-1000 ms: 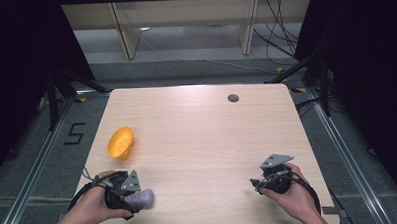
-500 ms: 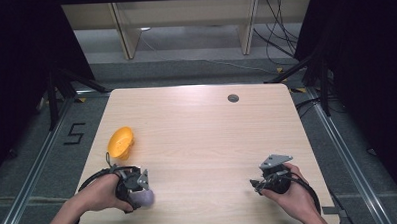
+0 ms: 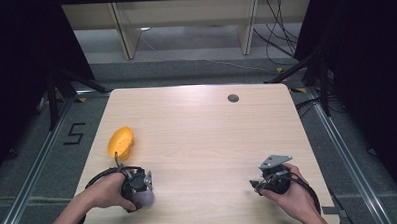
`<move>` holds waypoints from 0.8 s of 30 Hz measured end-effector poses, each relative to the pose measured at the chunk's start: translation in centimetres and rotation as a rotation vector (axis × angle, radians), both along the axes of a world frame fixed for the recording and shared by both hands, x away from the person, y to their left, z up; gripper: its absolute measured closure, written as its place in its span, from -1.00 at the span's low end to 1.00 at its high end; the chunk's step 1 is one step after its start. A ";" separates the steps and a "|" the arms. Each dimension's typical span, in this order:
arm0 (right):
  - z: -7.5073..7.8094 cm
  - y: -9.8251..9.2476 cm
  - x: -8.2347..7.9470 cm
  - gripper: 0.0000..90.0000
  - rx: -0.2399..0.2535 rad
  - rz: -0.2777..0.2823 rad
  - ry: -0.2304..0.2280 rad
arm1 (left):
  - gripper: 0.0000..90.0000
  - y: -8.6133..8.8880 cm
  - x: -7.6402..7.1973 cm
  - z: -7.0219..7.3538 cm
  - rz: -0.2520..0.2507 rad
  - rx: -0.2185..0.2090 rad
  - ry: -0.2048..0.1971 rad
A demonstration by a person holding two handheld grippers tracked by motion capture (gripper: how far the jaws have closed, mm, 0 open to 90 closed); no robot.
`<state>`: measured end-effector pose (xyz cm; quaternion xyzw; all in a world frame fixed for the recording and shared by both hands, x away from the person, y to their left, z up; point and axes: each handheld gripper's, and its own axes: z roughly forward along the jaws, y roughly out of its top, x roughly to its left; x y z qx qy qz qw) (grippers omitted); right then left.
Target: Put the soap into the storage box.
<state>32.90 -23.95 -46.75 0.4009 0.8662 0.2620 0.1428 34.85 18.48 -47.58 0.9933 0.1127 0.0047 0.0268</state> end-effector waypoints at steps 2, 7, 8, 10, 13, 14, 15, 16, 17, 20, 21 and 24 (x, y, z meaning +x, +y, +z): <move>0.0 0.0 0.0 -0.10 0.002 -0.006 0.000 | -0.22 0.0 0.2 -0.2 -0.011 0.005 -0.006; -0.1 0.0 0.0 -0.11 0.001 -0.002 0.004 | -0.18 -0.1 0.3 -0.6 -0.005 0.031 0.003; -0.1 0.1 0.0 -0.11 0.002 -0.005 0.002 | -0.18 -0.2 0.3 -0.7 -0.001 0.031 0.006; -0.2 0.0 0.1 -0.11 -0.006 0.012 -0.002 | -0.17 -0.2 0.3 -0.8 0.008 0.030 0.014; -0.2 0.0 0.1 -0.11 -0.008 0.014 0.002 | -0.15 -0.2 0.4 -0.8 0.027 0.031 0.029; -0.2 0.0 0.1 -0.11 -0.008 0.014 0.002 | -0.15 -0.1 0.5 -0.8 0.023 0.033 0.024; -0.2 0.0 0.1 -0.11 -0.010 0.016 -0.002 | -0.14 -0.1 0.4 -0.8 0.034 0.033 0.031; -0.4 0.1 0.1 -0.11 0.008 0.006 -0.010 | -0.14 -0.1 0.4 -0.8 0.043 0.026 0.032; -0.3 0.1 0.0 -0.11 0.005 0.001 -0.001 | -0.13 -0.2 0.5 -0.7 0.045 0.032 0.039; -0.2 0.1 0.0 -0.11 -0.008 0.006 0.011 | 0.04 -0.1 0.8 -0.5 0.044 0.007 0.043; -0.2 0.1 0.0 -0.12 -0.008 0.006 0.012 | 0.06 0.0 0.8 -0.5 0.063 0.004 0.055; -0.2 0.1 0.0 -0.12 -0.008 0.007 0.012 | 0.07 -0.1 0.7 -0.5 0.070 0.013 0.054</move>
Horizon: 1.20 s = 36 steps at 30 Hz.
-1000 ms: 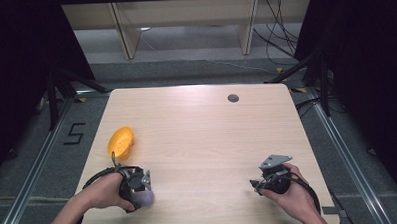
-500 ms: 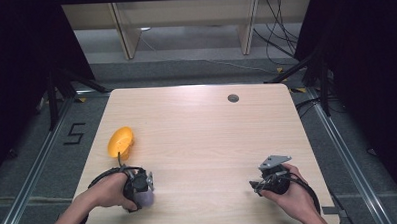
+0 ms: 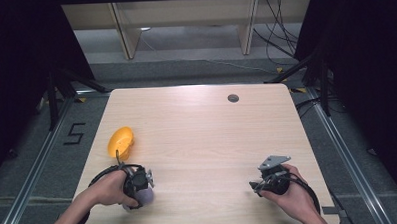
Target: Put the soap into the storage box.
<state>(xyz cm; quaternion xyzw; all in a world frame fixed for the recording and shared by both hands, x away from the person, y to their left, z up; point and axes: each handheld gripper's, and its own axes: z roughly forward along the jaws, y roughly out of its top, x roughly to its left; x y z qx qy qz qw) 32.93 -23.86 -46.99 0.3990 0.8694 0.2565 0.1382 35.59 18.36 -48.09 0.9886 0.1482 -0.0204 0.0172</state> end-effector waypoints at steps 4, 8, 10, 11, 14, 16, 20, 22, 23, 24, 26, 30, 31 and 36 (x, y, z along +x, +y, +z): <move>0.0 0.0 0.0 -0.12 0.002 0.002 0.003 | 0.07 0.0 0.0 0.0 0.032 -0.005 -0.007; -0.2 0.1 0.0 -0.12 0.014 -0.001 -0.007 | 0.08 0.2 -0.1 0.1 0.062 -0.021 -0.016; -0.2 0.0 0.1 -0.12 -0.005 0.017 -0.014 | 0.08 0.2 -0.2 0.3 0.089 -0.029 -0.010; -0.2 0.0 0.1 -0.12 -0.009 0.020 -0.009 | 0.08 0.3 -0.1 0.4 0.093 -0.034 -0.012; -0.2 0.0 0.1 -0.12 -0.009 0.020 -0.009 | 0.08 0.3 -0.2 0.5 0.108 -0.041 0.004; -0.1 0.0 0.1 -0.12 -0.009 0.019 -0.007 | 0.08 0.5 -0.2 0.6 0.123 -0.062 0.016; 0.0 0.0 0.0 -0.12 -0.004 0.008 0.002 | 0.08 0.7 -0.2 0.9 0.144 -0.077 0.015; -0.2 0.0 0.0 -0.12 0.006 0.008 -0.028 | 0.09 0.7 -0.2 1.0 0.153 -0.088 0.013; 0.0 -0.1 0.0 -0.12 -0.003 0.016 -0.011 | 0.09 0.9 -0.2 1.0 0.163 -0.095 0.023; 0.1 0.0 0.0 -0.12 0.006 0.004 -0.011 | 0.09 1.0 -0.3 1.0 0.183 -0.110 0.030; 0.2 -0.1 0.0 -0.12 0.003 0.008 -0.025 | 0.09 1.2 -0.3 0.9 0.225 -0.147 0.036; 0.2 0.0 -0.1 -0.12 0.014 -0.009 -0.007 | 0.09 1.5 -0.3 0.9 0.328 -0.153 0.031; 0.2 0.0 -0.1 -0.12 0.016 -0.010 -0.006 | 0.09 1.6 -0.3 1.0 0.431 -0.156 0.016; 0.1 -0.1 0.0 -0.12 0.010 0.002 -0.017 | 0.09 1.9 -0.5 1.5 0.755 -0.229 0.004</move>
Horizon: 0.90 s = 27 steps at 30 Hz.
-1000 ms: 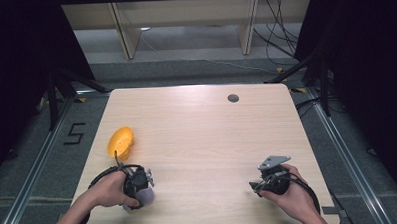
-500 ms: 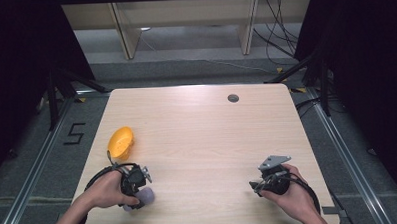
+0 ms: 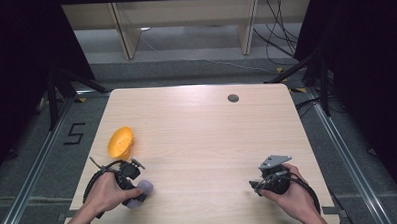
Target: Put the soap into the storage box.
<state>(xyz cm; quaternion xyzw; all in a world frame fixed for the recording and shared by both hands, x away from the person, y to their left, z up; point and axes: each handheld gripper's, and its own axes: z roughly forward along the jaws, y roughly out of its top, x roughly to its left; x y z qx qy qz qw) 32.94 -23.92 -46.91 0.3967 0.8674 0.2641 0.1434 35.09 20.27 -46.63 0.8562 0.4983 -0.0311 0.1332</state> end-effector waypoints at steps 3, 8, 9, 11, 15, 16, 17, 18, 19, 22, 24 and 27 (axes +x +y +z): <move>0.0 0.0 0.0 -0.12 -0.003 0.006 -0.007 | 0.09 -0.3 -0.2 0.3 0.037 0.005 -0.023; 0.1 0.0 -0.1 -0.12 0.006 -0.011 0.013 | 0.09 -0.6 0.0 0.3 0.053 0.037 -0.031; 0.1 0.0 -0.1 -0.12 0.006 -0.010 0.012 | 0.09 -0.5 0.1 0.4 0.072 0.031 -0.031; 0.1 0.0 -0.1 -0.12 0.007 -0.009 0.012 | 0.09 -0.5 0.2 0.5 0.075 0.033 -0.042; 0.1 0.0 -0.1 -0.12 0.007 -0.009 0.012 | 0.09 -0.3 0.4 0.8 0.103 0.035 -0.052; 0.1 0.0 -0.1 -0.12 0.007 -0.009 0.012 | 0.09 -0.3 0.4 0.9 0.104 0.042 -0.052; 0.1 0.0 -0.1 -0.12 0.007 -0.011 0.013 | 0.09 -0.2 0.4 0.9 0.098 0.050 -0.059; 0.1 0.0 -0.1 -0.12 0.008 -0.014 0.010 | 0.09 -0.2 0.4 1.0 0.113 0.044 -0.057; 0.2 0.0 -0.1 -0.12 0.006 -0.010 0.011 | 0.09 -0.1 0.5 1.1 0.109 0.045 -0.065; 0.0 0.0 -0.1 -0.12 0.021 -0.015 -0.001 | 0.09 0.1 0.6 1.5 0.143 0.046 -0.051; 0.2 0.0 -0.1 -0.12 0.004 -0.008 0.009 | 0.09 0.6 0.9 1.7 0.147 0.046 -0.065; 0.2 0.0 -0.1 -0.12 0.006 -0.015 0.008 | 0.09 1.1 1.1 1.9 0.183 0.050 -0.073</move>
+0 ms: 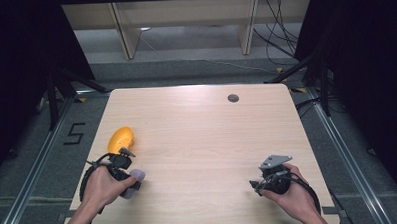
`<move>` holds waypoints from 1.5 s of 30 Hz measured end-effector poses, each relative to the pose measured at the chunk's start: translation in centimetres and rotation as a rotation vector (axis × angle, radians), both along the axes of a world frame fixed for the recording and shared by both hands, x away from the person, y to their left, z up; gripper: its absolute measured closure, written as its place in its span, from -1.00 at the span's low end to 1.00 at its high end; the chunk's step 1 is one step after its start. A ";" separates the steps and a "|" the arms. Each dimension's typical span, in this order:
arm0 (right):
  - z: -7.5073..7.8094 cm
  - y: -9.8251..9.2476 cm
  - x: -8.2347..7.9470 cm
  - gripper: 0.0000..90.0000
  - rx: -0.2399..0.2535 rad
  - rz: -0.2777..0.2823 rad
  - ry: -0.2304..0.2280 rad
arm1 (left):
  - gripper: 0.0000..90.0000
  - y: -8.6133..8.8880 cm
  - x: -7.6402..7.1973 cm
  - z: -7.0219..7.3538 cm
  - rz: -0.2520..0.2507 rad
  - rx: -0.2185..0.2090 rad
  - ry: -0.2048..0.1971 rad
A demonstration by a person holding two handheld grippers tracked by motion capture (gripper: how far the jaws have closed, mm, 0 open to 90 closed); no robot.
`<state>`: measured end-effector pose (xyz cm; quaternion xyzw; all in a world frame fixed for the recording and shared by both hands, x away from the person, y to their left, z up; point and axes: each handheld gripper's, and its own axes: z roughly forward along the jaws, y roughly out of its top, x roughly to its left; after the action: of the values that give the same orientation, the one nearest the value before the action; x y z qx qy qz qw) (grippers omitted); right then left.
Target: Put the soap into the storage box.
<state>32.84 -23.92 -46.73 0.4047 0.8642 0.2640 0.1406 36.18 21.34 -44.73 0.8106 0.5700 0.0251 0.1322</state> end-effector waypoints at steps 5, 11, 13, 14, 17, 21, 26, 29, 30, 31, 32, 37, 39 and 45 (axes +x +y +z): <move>0.0 0.0 0.0 -0.12 0.001 0.001 -0.002 | 0.09 0.5 0.3 0.4 0.001 -0.001 -0.004; 0.0 0.0 0.0 -0.12 -0.004 0.007 0.002 | 0.09 1.0 0.6 1.0 0.039 -0.003 -0.022; 0.0 0.0 0.0 -0.12 0.000 0.000 -0.001 | 0.09 1.3 0.8 1.2 0.037 -0.002 -0.025; 0.0 0.0 0.0 -0.12 0.000 0.000 -0.002 | 0.09 1.3 0.8 1.4 0.042 -0.003 -0.022; 0.0 0.0 0.0 -0.12 -0.002 0.006 0.000 | 0.09 1.6 1.1 1.6 0.026 0.005 -0.030; 0.0 0.0 0.0 -0.12 0.001 0.000 -0.003 | 0.09 1.8 1.3 1.8 0.020 0.013 -0.033; 0.0 0.0 0.0 -0.12 -0.003 0.004 0.000 | 0.09 1.9 1.6 1.9 0.026 0.017 -0.035; 0.0 0.0 0.0 -0.12 0.001 0.000 -0.002 | 0.09 2.0 1.8 2.1 0.027 0.017 -0.037; -0.1 0.1 0.0 -0.12 0.017 -0.002 -0.013 | 0.09 2.0 1.9 2.2 0.032 0.014 -0.038; -0.1 0.0 0.0 -0.12 0.010 0.002 -0.013 | 0.09 2.0 1.9 2.3 0.028 0.015 -0.039; -0.1 0.0 0.0 -0.12 0.011 0.001 -0.013 | 0.09 2.0 2.0 2.3 0.028 0.014 -0.040; 0.0 -0.1 0.1 -0.12 -0.005 0.015 -0.018 | 0.09 2.1 2.3 2.6 0.043 0.007 -0.045; -0.1 0.1 0.0 -0.12 0.021 -0.005 -0.014 | 0.09 2.2 2.4 2.8 0.040 0.010 -0.048; 0.0 -0.1 0.1 -0.12 -0.006 0.016 -0.018 | 0.09 2.3 2.8 3.3 0.050 0.006 -0.059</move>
<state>32.95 -23.98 -46.69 0.3950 0.8667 0.2664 0.1476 38.96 23.66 -41.47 0.7954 0.5859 0.0540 0.1456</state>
